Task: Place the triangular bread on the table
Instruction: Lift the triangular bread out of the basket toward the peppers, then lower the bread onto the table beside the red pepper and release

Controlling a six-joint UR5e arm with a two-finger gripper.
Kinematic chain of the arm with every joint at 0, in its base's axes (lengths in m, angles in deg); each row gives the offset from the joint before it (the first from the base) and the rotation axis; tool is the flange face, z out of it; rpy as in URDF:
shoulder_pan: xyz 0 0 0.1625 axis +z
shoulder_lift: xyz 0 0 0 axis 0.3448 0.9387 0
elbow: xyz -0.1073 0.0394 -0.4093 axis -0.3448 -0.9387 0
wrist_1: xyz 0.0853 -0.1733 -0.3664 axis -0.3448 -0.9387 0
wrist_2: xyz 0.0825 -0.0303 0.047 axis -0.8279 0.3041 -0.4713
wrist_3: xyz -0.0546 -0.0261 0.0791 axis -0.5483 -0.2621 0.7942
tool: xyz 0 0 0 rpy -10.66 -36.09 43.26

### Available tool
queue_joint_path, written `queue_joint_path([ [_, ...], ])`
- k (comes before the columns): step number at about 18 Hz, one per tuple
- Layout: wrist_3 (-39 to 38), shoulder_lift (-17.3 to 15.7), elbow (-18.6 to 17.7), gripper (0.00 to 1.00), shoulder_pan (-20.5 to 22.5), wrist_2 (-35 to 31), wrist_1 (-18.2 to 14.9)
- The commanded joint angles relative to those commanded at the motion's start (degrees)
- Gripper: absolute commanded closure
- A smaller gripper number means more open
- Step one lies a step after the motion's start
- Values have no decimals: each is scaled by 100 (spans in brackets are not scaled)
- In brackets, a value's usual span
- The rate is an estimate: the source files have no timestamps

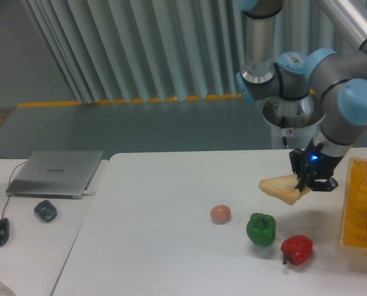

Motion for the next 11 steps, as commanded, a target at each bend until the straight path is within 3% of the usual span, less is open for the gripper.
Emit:
queue_joint_path([
  [2,-35,26,-26,98,-18,-9,9],
  [9,-343,105,-79,96,-35,-79,606],
  [11,-325,140,-79,88,-44,-254,624],
])
